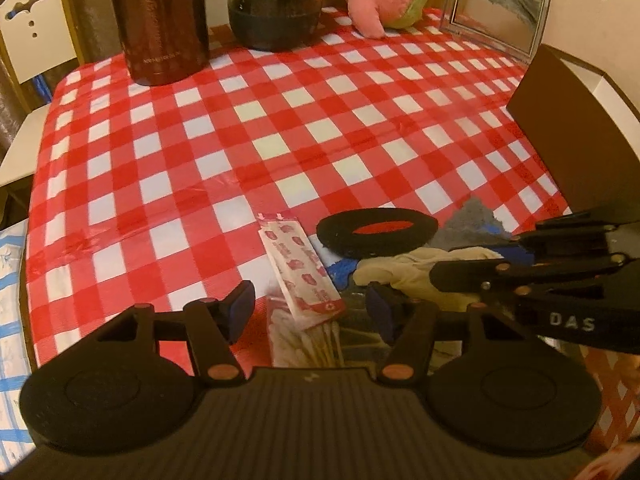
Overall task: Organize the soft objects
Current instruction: 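Grasp the beige cloth with the right gripper while the left gripper grasps the red-white packet, then carry the beige cloth and packet in both grippers over the brown box, then open the left gripper to drop the packet while the right gripper releases the cloth into the box, then move both open grippers back over the remaining pile, then grasp the printed orange-and-white packet with the right gripper and lift it, then grasp the black ring with the left gripper while the right gripper holds the packet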
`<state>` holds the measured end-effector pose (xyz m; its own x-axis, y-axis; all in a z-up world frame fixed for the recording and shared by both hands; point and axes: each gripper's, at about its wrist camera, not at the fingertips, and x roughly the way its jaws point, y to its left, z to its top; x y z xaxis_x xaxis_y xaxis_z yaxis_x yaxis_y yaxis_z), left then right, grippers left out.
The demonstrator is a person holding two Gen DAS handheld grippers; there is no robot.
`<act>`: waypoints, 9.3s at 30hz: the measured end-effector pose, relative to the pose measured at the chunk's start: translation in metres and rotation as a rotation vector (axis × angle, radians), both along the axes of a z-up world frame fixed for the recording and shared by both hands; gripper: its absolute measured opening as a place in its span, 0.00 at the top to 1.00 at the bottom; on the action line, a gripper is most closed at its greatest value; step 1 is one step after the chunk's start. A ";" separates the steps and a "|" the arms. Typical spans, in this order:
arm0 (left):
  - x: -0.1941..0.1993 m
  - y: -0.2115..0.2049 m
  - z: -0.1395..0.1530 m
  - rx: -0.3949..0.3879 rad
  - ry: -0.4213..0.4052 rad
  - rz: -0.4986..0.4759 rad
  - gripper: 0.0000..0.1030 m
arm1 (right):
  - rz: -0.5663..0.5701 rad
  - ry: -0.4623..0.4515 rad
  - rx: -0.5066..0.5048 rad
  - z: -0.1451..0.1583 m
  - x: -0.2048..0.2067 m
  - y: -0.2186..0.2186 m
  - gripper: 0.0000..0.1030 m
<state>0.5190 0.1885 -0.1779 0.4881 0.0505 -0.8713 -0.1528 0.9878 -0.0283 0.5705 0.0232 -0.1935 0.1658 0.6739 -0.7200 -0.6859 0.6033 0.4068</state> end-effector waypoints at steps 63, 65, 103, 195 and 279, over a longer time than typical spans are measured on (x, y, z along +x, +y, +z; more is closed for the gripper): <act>-0.046 -0.106 0.121 -0.074 -0.263 -0.249 0.79 | -0.342 -0.182 0.197 0.128 -0.065 -0.159 0.94; -0.039 -0.125 0.125 -0.080 -0.274 -0.292 0.79 | -0.383 -0.193 0.198 0.132 -0.066 -0.177 0.94; 0.155 -0.299 0.086 -0.080 -0.215 -0.469 0.59 | -0.689 -0.224 0.098 0.107 0.048 -0.363 0.94; -0.134 -0.060 0.078 -0.072 -0.066 0.028 0.54 | -0.095 -0.117 -0.053 0.060 -0.119 -0.103 0.41; 0.013 -0.039 0.016 0.083 -0.032 -0.213 0.56 | -0.206 -0.242 -0.176 0.048 -0.022 -0.089 0.98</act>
